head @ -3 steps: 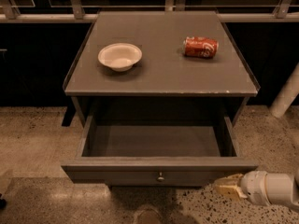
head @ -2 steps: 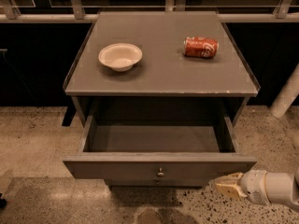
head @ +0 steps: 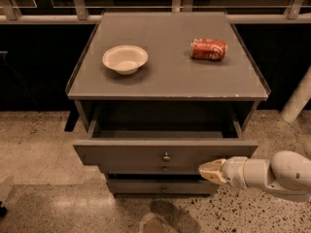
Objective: Close top drawer
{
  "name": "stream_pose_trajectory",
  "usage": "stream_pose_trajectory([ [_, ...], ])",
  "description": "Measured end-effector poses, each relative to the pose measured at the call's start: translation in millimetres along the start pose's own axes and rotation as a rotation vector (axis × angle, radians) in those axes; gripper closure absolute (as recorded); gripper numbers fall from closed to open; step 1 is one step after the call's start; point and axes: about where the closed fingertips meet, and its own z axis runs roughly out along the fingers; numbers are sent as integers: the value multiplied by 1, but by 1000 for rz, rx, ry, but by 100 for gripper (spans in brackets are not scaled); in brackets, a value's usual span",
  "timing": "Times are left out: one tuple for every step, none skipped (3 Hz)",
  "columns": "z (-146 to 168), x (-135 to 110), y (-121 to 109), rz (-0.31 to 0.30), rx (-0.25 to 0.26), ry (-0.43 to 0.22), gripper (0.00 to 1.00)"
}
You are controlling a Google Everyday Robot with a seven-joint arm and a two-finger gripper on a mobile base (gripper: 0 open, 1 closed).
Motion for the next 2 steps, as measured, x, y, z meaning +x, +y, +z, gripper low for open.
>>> stream_pose_trajectory([
  [2, -1, 0, -3, -5, -3, 100],
  [18, -23, -7, -74, -30, -28, 100],
])
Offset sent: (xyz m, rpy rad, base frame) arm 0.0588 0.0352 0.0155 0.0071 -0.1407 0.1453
